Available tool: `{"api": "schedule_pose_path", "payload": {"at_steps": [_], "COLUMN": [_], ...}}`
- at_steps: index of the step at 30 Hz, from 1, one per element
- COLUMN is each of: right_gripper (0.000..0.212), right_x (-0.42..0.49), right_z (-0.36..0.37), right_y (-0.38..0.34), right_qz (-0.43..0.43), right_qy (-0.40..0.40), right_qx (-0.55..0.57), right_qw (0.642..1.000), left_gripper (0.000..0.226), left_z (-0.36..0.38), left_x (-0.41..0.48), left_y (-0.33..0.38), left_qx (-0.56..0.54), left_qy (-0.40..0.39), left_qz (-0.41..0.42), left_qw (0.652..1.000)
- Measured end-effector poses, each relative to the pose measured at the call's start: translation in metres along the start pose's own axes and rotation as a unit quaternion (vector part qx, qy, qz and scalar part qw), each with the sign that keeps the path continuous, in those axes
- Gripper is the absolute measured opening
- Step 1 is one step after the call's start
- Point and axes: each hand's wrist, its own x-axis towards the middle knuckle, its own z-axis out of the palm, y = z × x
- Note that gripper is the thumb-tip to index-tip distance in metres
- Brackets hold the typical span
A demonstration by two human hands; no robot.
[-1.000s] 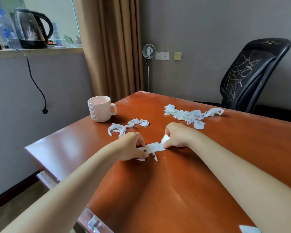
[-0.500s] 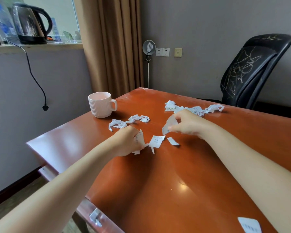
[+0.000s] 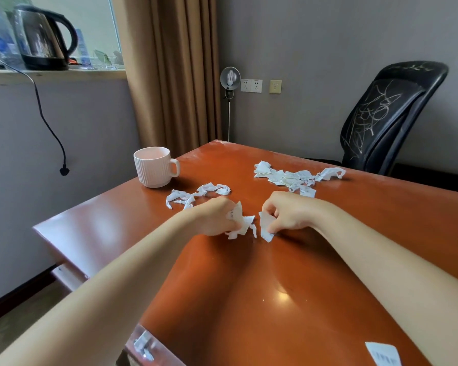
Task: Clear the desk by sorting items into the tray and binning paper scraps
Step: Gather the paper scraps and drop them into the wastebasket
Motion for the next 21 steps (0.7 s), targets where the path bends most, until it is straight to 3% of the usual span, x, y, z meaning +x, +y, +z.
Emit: {"api": "schedule_pose_path", "payload": {"at_steps": [4,8,10,14,19,21], "right_gripper": [0.024,0.026,0.024,0.039,0.011,0.019], "right_x": [0.001,0.005,0.007,0.007,0.014,0.018], "right_z": [0.003,0.006,0.008,0.006,-0.003,-0.010], "right_y": [0.002,0.007,0.010,0.016,0.022,0.026], "right_qz": [-0.013,-0.040,-0.041,-0.029,-0.025,-0.018], "right_qy": [0.014,0.033,0.042,0.041,0.111,0.135], "right_qx": [0.007,0.023,0.057,0.115,0.091,0.105], "right_qw": [1.000,0.998,0.997,0.992,0.989,0.985], "left_gripper": [0.025,0.053,0.055,0.039,0.012,0.011], "left_z": [0.002,-0.001,-0.001,-0.001,-0.005,-0.012], "left_x": [0.015,0.018,0.018,0.020,0.017,0.015], "left_y": [0.008,0.010,0.009,0.006,-0.006,-0.020], "left_qx": [0.052,0.034,0.033,0.030,-0.003,-0.041], "left_qy": [0.005,-0.013,-0.019,-0.020,0.003,0.051], "left_qz": [0.025,0.001,-0.009,0.019,0.007,-0.002], "left_qw": [0.998,0.999,0.999,0.999,1.000,0.998]}}
